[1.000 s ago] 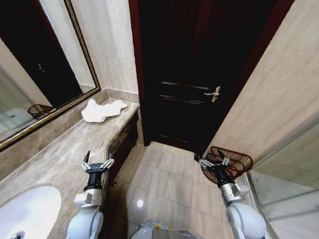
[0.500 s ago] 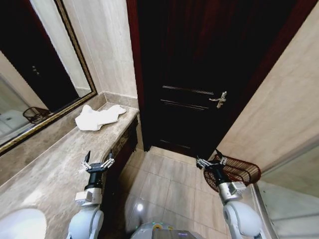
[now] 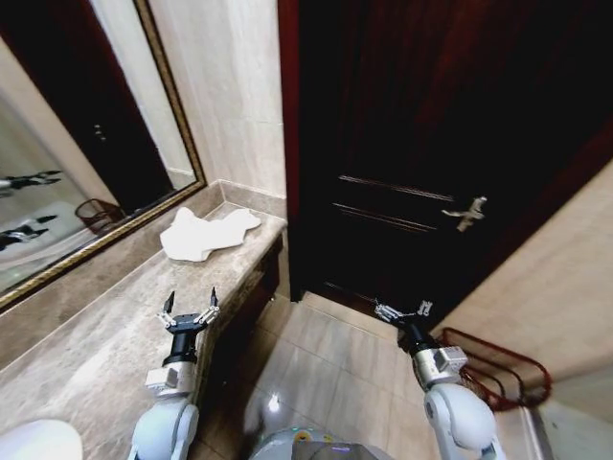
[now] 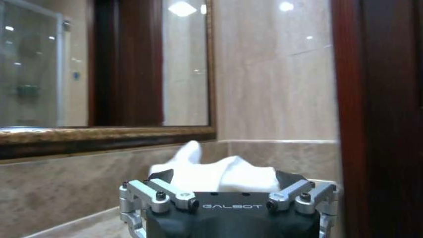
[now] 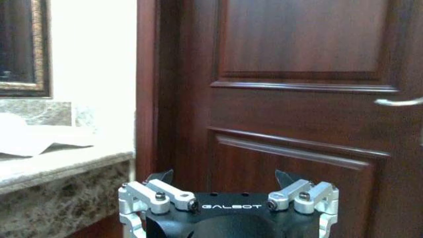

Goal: Discard the used towel into the hamper.

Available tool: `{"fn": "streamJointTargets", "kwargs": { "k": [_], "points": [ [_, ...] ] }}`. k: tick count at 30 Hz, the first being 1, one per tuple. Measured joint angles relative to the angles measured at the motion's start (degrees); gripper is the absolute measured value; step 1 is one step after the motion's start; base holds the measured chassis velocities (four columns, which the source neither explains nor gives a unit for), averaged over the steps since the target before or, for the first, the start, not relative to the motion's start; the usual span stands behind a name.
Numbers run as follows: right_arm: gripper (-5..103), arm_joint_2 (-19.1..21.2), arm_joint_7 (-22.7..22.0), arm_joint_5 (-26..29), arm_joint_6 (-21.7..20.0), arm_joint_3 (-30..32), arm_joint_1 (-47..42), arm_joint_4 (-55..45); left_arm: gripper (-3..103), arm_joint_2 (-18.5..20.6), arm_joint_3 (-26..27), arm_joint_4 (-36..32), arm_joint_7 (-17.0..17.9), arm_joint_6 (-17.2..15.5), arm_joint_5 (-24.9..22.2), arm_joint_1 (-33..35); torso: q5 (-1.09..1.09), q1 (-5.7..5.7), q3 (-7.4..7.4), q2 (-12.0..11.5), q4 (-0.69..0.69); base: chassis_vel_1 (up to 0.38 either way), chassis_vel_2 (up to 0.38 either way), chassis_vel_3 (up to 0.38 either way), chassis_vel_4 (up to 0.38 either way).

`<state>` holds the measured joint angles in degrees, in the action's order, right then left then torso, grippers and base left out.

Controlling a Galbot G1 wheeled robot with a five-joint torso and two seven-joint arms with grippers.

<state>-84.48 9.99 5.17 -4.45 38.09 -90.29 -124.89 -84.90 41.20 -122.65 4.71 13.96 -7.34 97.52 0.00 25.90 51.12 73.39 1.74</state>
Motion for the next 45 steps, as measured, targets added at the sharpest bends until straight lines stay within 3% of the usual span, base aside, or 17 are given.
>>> {"fn": "streamJointTargets", "kwargs": {
  "k": [6,12,14,15,18,26,32,38,45],
  "points": [
    [100,0.3,-0.3,0.8,-0.1,0.0,0.2,0.2,100,-0.3,0.0,-0.3,0.5,-0.1,0.4,-0.1,0.00,0.02,0.01,0.0,-0.03,-0.028,0.172,0.174,-0.010],
    [100,0.4,-0.3,1.1,-0.1,0.0,0.0,0.3,100,0.4,0.1,-1.4,2.4,-4.4,1.3,-0.6,0.00,0.01,0.00,0.0,0.01,-0.025,0.029,0.034,-0.004],
    [100,0.3,-0.3,1.1,-0.1,0.0,0.0,0.3,100,1.6,0.3,-2.0,4.2,-7.7,1.2,-1.6,-0.01,-0.01,0.00,0.0,0.00,0.000,0.000,0.000,0.000],
    [100,0.3,-0.3,1.1,-0.1,0.0,0.0,0.3,100,1.6,0.3,-2.0,4.2,-7.7,1.2,-1.6,-0.01,-0.01,0.00,0.0,0.00,0.000,0.000,0.000,0.000],
    [100,0.3,-0.2,1.4,-0.1,0.0,0.1,0.0,100,5.0,1.1,-2.6,5.4,-13.5,-0.9,-5.1,0.00,-0.02,-0.01,0.0,0.00,0.034,-0.014,-0.014,0.004],
    [100,0.3,0.7,3.6,0.7,-0.1,0.9,-0.3,100,9.3,1.1,-4.4,6.2,-19.9,-4.8,-9.5,0.00,0.00,0.00,0.0,0.01,0.000,0.000,0.000,0.000],
    [100,0.4,1.3,3.5,-0.2,0.3,1.6,-1.1,100,8.9,0.8,-5.4,6.0,-20.3,-5.1,-8.5,0.00,0.00,0.00,0.0,0.00,0.000,0.000,0.000,0.000],
    [100,0.4,0.8,3.7,-1.7,0.4,1.7,-1.9,100,8.1,0.6,-5.4,5.5,-17.8,-4.3,-7.2,0.00,0.00,0.00,0.0,0.00,0.000,0.000,0.000,0.000],
    [100,0.4,0.8,3.9,-1.7,0.4,1.2,-2.2,100,7.1,0.5,-6.1,4.2,-18.5,-2.5,-7.1,0.00,0.12,0.13,0.3,-0.01,0.000,0.000,0.000,0.000]
  ]
}}
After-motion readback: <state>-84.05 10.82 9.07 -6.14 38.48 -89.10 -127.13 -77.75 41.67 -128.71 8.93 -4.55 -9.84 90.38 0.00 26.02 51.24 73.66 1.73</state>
